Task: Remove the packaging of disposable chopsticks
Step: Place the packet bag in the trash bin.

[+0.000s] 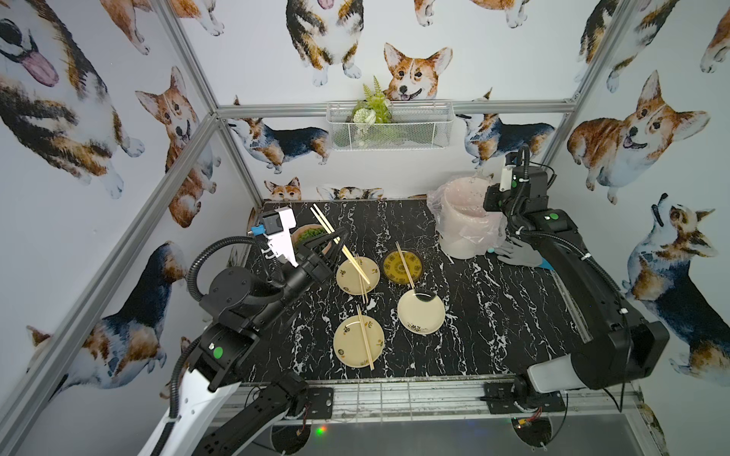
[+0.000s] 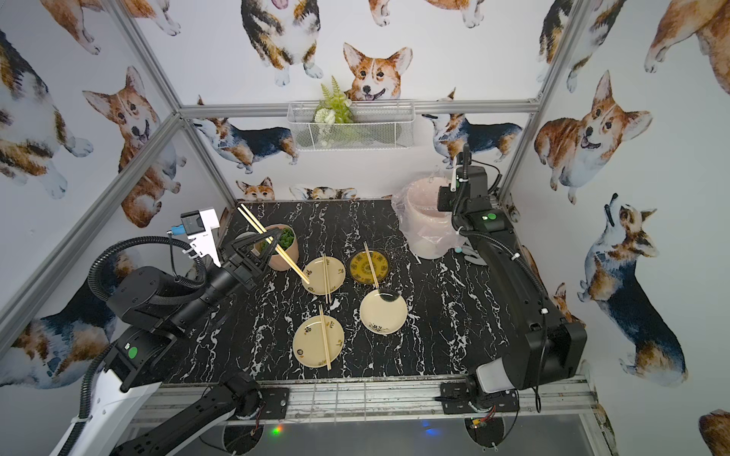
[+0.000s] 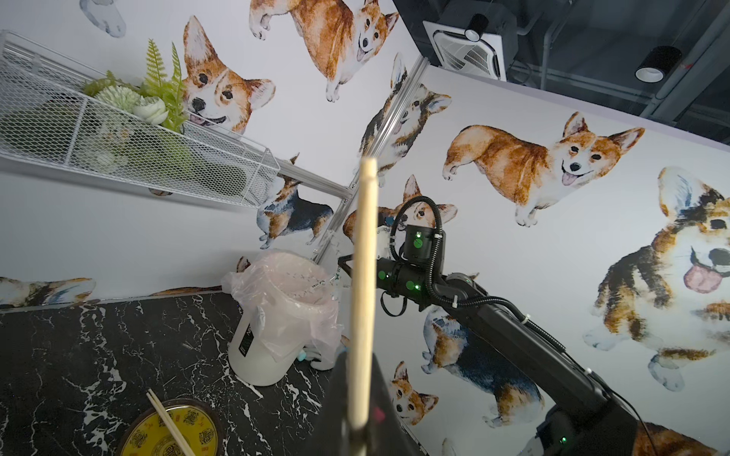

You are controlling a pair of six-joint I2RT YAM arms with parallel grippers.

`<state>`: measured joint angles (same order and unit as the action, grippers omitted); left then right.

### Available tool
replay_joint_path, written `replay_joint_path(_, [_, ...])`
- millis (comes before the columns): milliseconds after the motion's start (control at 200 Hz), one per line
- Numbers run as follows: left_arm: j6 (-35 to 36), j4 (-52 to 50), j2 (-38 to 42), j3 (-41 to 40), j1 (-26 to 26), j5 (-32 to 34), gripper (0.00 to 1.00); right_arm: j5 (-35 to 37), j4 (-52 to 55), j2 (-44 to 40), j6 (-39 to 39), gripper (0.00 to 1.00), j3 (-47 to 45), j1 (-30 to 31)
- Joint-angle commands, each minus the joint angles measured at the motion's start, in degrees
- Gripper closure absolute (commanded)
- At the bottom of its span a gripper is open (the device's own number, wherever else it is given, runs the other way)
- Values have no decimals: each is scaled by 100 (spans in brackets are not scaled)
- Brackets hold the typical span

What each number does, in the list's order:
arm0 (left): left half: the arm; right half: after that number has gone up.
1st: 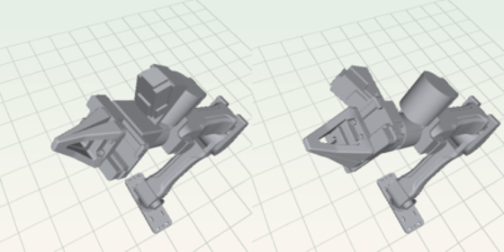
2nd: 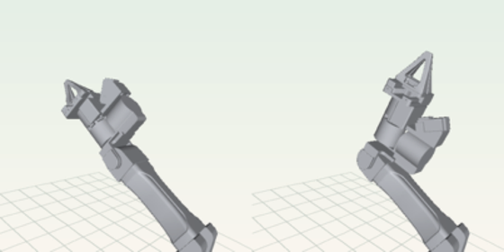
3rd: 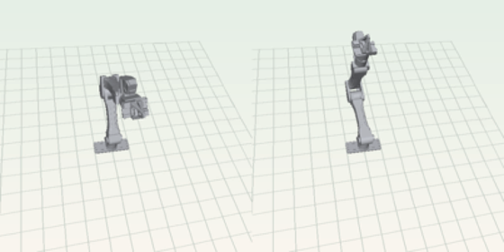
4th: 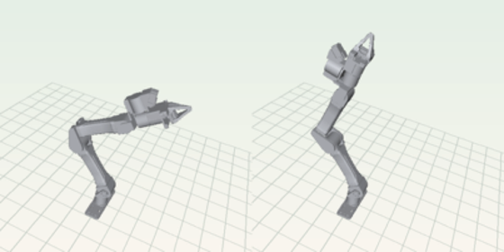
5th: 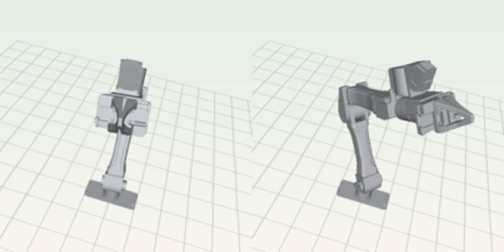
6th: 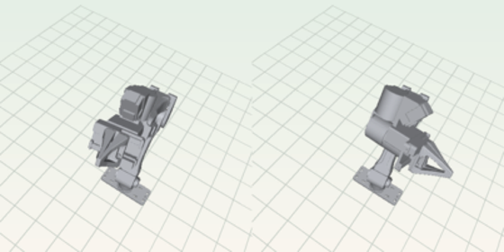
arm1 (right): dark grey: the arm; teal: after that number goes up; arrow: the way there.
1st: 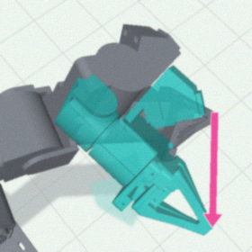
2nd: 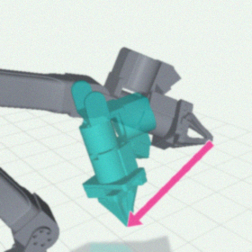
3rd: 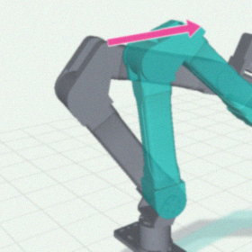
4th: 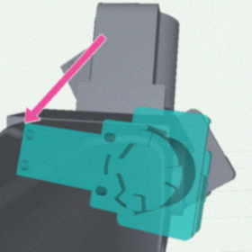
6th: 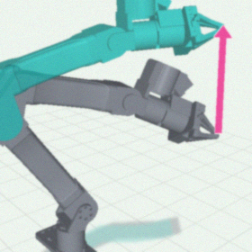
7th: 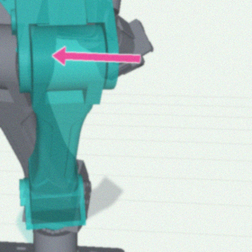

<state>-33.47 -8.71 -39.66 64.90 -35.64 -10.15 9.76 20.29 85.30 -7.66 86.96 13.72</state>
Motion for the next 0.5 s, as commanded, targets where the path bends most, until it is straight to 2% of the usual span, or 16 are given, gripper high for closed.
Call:
replay_joint_path(0, [-8, 112, 39, -63, 4, 31, 100, 57, -594, 583, 65, 100, 238, -18])
replay_joint_path(155, [-36, 111, 66, -118, 4, 39, 100, 65, 7, 1328, 283, 100, 735, -27])
replay_joint_path(270, [-29, 80, 55, -118, 5, 35, 100, 21, 387, 1449, 235, 100, 971, -27])
replay_joint_path(395, [-36, 119, 12, -136, 4, 32, 100, 23, 421, 1302, 174, 76, 1036, -27])
replay_joint_path(425, [-45, 124, 11, -136, 4, 31, 100, 43, 484, 1280, 183, 68, 1094, -27])
replay_joint_path(491, [-45, 150, 2, -152, 4, 13, 100, 36, 621, 1231, 197, 42, 1201, -27])
